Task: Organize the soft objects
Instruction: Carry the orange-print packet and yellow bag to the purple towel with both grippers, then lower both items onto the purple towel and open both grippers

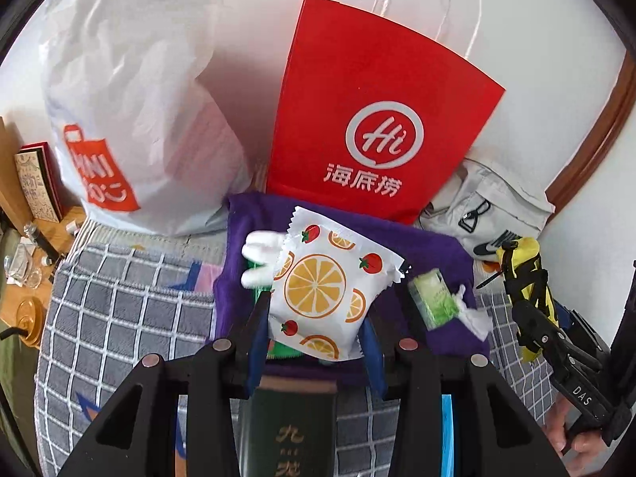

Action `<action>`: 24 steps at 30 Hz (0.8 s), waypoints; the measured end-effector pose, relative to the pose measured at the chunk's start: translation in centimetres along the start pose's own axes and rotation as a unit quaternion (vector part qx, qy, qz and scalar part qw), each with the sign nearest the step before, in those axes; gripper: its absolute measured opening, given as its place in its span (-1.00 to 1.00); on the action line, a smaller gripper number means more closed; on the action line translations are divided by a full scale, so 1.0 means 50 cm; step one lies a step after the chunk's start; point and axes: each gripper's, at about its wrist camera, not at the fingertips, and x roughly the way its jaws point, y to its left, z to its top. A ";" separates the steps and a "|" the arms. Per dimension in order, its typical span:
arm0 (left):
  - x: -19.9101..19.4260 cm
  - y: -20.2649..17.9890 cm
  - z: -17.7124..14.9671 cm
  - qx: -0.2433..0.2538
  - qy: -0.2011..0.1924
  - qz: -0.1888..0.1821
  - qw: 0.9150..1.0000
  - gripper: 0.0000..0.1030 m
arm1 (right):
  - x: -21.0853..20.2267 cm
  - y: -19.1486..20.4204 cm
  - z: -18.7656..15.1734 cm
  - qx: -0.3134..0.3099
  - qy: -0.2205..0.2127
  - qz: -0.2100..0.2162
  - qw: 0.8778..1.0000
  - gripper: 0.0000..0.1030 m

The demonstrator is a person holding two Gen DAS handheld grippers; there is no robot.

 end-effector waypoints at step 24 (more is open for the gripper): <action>0.212 -0.021 0.052 -0.003 0.061 -0.016 0.998 -0.22 | 0.238 -0.053 -0.022 -0.002 0.129 0.053 0.990 0.31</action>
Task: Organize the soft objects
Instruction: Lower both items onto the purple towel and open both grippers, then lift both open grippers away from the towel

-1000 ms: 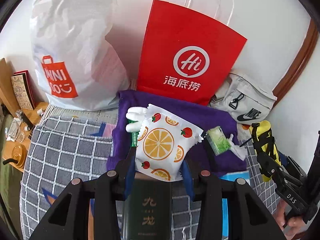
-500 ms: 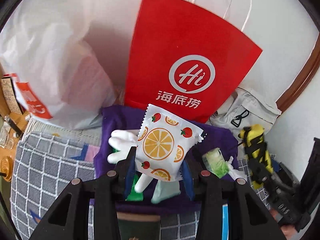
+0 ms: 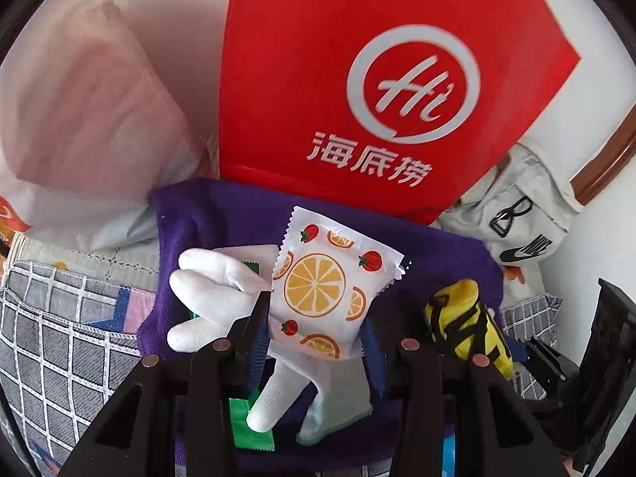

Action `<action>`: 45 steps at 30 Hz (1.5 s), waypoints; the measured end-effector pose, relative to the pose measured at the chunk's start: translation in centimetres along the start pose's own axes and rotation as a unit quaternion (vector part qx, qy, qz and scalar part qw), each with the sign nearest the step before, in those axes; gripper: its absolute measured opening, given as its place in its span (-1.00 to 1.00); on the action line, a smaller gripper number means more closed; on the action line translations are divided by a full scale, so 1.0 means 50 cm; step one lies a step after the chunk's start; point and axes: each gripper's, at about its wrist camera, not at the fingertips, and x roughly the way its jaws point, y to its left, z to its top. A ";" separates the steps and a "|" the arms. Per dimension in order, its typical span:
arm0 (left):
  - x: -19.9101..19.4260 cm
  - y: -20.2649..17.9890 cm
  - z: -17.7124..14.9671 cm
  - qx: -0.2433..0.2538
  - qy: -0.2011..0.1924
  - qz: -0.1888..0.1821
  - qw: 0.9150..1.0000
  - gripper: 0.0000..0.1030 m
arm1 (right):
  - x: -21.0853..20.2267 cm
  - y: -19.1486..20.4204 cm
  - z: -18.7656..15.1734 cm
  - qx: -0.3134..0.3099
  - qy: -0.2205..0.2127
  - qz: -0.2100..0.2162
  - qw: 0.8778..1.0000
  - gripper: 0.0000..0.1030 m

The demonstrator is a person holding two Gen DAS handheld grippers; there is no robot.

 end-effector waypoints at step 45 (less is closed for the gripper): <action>-0.126 -0.024 -0.086 0.019 -0.009 0.049 0.999 0.30 | -0.186 0.099 -0.082 -0.035 -0.088 -0.038 0.995 0.50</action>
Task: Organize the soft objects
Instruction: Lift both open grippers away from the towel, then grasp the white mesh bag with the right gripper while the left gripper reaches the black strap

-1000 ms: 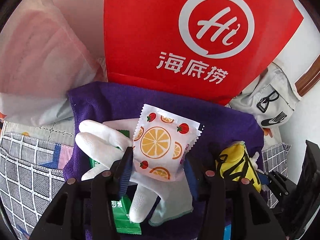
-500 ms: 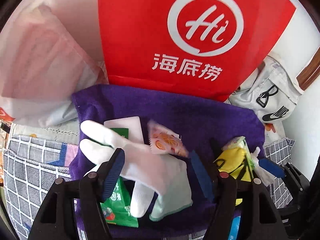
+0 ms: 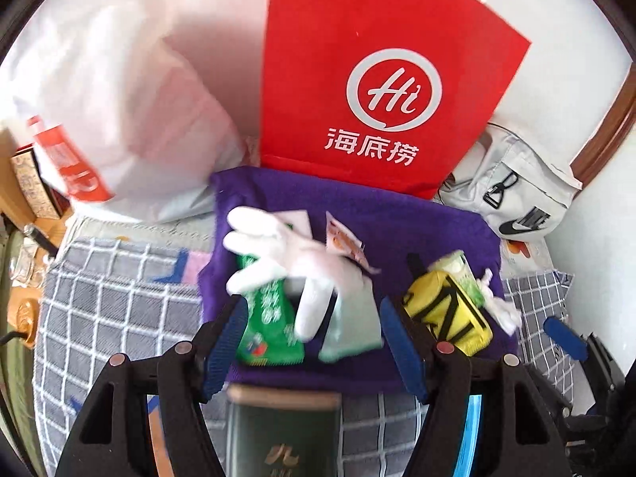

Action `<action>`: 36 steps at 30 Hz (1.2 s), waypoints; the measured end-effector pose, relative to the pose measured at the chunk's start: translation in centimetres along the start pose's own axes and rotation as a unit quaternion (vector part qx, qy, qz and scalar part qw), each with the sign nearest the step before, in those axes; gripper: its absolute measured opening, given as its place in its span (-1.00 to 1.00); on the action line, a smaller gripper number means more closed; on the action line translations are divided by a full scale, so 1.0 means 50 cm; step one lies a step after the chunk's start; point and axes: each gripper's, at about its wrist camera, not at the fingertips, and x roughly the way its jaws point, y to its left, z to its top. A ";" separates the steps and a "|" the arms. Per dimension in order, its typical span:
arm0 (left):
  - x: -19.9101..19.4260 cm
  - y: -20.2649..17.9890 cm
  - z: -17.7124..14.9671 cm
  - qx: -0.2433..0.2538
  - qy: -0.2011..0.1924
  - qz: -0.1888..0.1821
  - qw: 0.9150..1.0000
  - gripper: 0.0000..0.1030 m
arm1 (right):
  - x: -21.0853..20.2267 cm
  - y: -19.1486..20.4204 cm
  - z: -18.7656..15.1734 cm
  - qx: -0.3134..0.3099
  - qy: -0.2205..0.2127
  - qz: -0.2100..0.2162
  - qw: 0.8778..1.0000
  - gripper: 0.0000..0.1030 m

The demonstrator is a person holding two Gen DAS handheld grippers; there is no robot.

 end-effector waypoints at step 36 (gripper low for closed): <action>-0.167 0.294 -0.452 -0.107 0.004 -0.030 0.994 0.30 | 0.000 0.300 -0.423 -0.096 0.112 0.026 0.989 0.95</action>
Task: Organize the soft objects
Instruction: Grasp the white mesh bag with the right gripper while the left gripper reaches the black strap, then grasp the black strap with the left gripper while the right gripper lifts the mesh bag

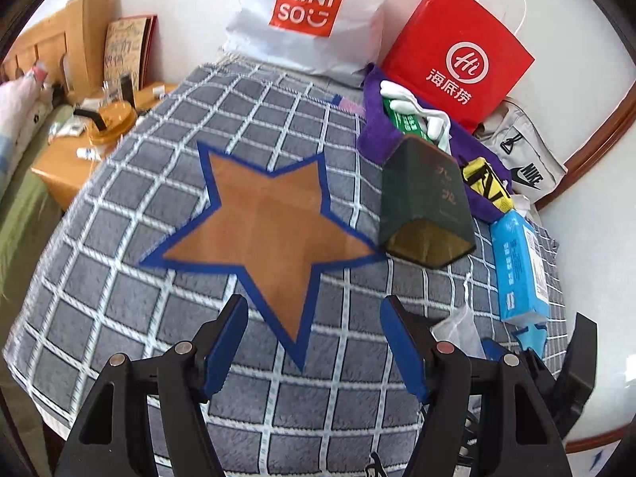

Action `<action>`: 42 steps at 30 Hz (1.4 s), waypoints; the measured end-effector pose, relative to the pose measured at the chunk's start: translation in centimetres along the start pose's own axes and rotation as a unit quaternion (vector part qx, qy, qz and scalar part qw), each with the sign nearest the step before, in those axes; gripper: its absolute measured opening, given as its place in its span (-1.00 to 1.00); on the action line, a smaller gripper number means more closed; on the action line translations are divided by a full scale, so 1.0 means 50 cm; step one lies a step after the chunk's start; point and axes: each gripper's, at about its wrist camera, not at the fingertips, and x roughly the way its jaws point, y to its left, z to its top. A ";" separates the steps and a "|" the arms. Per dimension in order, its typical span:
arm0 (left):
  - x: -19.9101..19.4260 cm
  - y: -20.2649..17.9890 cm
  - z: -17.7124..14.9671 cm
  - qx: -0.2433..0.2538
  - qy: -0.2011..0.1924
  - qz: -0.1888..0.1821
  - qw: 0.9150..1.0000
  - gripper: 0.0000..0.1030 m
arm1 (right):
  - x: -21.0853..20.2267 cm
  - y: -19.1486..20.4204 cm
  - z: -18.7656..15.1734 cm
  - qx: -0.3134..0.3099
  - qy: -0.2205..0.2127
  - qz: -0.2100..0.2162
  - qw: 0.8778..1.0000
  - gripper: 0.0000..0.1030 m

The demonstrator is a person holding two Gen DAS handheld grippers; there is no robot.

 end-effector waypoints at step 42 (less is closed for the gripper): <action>0.101 -0.226 -0.103 0.214 0.061 -0.023 0.975 0.27 | -0.150 -0.147 -0.148 0.104 -0.060 0.007 0.993 -0.78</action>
